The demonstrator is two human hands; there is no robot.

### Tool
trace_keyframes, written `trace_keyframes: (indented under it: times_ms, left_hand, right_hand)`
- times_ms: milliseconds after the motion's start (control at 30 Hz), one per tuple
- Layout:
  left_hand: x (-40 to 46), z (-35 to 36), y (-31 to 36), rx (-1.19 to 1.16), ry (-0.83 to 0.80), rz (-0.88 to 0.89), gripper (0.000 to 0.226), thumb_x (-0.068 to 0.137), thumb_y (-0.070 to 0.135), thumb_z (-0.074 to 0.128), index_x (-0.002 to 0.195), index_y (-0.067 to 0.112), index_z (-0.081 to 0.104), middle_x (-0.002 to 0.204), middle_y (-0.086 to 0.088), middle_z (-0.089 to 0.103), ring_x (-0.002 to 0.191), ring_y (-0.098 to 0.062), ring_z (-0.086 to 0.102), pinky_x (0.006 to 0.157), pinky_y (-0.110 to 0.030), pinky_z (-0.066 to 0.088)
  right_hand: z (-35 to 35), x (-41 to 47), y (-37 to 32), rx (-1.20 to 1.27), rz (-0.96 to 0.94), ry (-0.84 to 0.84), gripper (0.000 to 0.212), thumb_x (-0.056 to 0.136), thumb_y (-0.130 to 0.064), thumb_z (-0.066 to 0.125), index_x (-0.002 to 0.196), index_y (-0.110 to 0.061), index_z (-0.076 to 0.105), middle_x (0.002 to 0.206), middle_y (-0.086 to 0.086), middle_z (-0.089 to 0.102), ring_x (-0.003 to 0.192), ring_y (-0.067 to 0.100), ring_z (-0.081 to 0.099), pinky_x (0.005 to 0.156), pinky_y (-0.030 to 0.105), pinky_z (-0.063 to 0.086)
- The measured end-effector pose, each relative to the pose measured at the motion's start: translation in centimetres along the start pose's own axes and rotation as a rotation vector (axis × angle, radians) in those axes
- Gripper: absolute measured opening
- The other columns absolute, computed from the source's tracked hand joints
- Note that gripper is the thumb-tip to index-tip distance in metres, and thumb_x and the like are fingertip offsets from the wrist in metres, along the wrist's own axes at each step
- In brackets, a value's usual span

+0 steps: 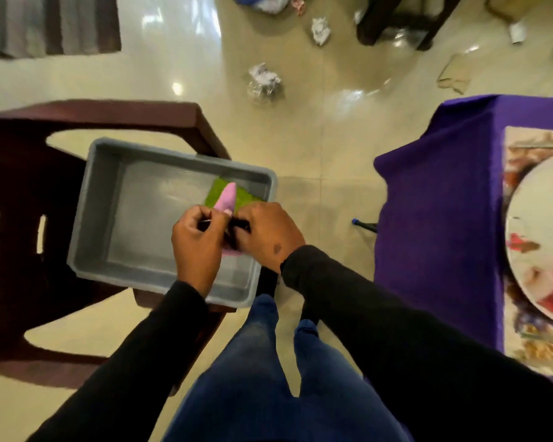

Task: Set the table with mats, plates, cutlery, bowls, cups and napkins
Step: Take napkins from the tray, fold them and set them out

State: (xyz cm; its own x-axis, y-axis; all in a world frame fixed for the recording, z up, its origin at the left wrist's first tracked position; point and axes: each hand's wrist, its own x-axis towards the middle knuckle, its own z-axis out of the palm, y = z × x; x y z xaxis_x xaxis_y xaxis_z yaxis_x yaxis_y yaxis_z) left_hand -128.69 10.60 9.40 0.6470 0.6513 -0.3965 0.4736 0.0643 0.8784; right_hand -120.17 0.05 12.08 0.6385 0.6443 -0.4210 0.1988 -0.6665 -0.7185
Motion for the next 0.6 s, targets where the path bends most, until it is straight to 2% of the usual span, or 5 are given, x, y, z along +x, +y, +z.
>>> trace_keyframes:
  times_ms: [100, 200, 300, 467, 600]
  left_hand:
    - [-3.1, -0.2, 3.6, -0.006, -0.063, 0.116, 0.018, 0.098, 0.018, 0.066, 0.088, 0.004, 0.06, 0.083, -0.013, 0.068, 0.081, -0.03, 0.068, 0.078, -0.055, 0.06]
    - [-6.0, 0.2, 7.1, -0.01, -0.121, 0.205, 0.009, 0.096, 0.018, 0.067, 0.091, 0.013, 0.063, 0.085, -0.003, 0.069, 0.083, -0.023, 0.069, 0.079, -0.056, 0.059]
    - [-9.0, 1.2, 9.4, 0.032, -0.25, 0.325, 0.011, 0.095, 0.019, 0.068, 0.094, 0.008, 0.067, 0.088, -0.008, 0.071, 0.084, -0.026, 0.07, 0.076, -0.056, 0.059]
    - [-15.4, 4.2, 12.2, 0.094, -0.42, 0.4, 0.019, 0.088, 0.03, 0.068, 0.094, 0.012, 0.071, 0.085, -0.003, 0.073, 0.082, -0.022, 0.071, 0.076, -0.051, 0.06]
    - [-22.5, 7.1, 12.9, 0.088, -0.627, 0.41, 0.017, 0.085, 0.033, 0.071, 0.09, 0.016, 0.073, 0.084, -0.003, 0.074, 0.081, -0.028, 0.071, 0.075, -0.053, 0.06]
  right_hand:
    - [-2.6, -3.6, -1.6, 0.139, 0.002, 0.082, 0.02, 0.09, -0.02, 0.063, 0.071, -0.022, 0.066, 0.071, -0.001, 0.066, 0.065, 0.018, 0.062, 0.066, 0.041, 0.055]
    - [-5.0, -7.5, -2.3, 0.259, 0.012, 0.185, 0.022, 0.09, -0.022, 0.063, 0.069, -0.028, 0.064, 0.068, -0.003, 0.066, 0.064, 0.016, 0.063, 0.065, 0.041, 0.056]
    - [-7.3, -12.2, -2.2, 0.337, 0.017, 0.278, 0.023, 0.091, -0.021, 0.065, 0.068, -0.025, 0.064, 0.063, -0.01, 0.06, 0.06, 0.008, 0.057, 0.06, 0.029, 0.05]
    - [-9.2, -20.9, -0.7, 0.432, 0.083, 0.463, 0.021, 0.091, -0.025, 0.066, 0.075, -0.013, 0.072, 0.071, 0.0, 0.068, 0.067, 0.017, 0.065, 0.066, 0.044, 0.057]
    - [-9.1, -30.9, 1.1, 0.493, 0.135, 0.676, 0.021, 0.09, -0.026, 0.069, 0.072, -0.015, 0.07, 0.067, -0.005, 0.066, 0.061, 0.007, 0.061, 0.057, 0.023, 0.052]
